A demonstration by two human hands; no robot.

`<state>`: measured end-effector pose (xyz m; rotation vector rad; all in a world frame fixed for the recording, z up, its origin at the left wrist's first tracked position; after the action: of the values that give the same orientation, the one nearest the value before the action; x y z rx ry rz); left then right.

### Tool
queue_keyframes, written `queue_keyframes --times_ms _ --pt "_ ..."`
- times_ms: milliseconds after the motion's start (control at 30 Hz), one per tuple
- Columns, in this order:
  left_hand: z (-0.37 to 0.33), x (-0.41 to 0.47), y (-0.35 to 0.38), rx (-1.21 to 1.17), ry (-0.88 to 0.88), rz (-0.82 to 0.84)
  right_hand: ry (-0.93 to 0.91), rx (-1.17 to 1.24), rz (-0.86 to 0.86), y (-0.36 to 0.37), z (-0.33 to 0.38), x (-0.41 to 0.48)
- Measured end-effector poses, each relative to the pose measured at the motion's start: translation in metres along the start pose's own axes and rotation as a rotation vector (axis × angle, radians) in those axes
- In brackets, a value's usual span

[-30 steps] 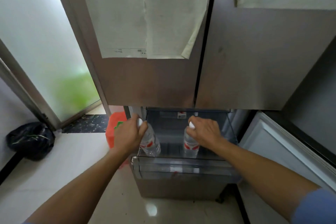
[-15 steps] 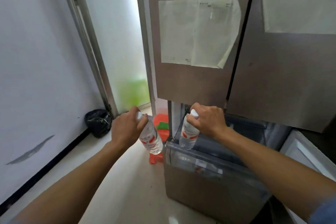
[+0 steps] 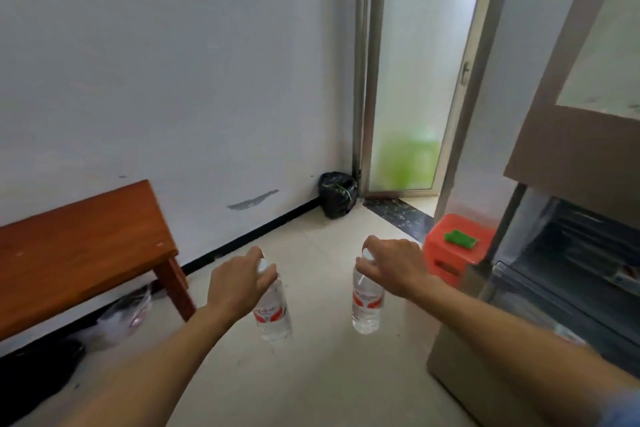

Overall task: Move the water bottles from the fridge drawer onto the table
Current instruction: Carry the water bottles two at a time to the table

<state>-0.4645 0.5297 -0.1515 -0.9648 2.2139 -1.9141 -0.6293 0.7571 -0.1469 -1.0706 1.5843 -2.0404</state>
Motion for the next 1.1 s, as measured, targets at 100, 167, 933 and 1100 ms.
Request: queue_keyframes --times_ms 100,167,933,1100 --pt "0.082 -0.013 -0.021 0.026 -0.082 0.012 -0.069 0.049 -0.005 0.027 0.079 0.036" --pt "0.138 -0.019 -0.037 0.045 -0.133 -0.004 -0.087 0.089 0.005 0.049 0.136 0.061" --pt "0.596 0.008 -0.114 0.267 -0.700 0.003 -0.639 0.198 0.183 0.221 0.603 0.338" --pt "0.673 0.051 -0.120 0.284 -0.800 -0.031 -0.707 0.236 0.175 0.259 0.684 0.420"
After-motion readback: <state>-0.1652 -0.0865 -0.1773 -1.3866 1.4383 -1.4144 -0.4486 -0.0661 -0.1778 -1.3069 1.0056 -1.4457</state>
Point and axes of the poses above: each hand's wrist, its own x-axis towards the middle knuckle, its own y-axis out of the palm, z = x × y, the point moved 1 cm from there along x, towards the middle knuckle, and after that the axes turned 6 degrees about -z, right-handed, at the moved point
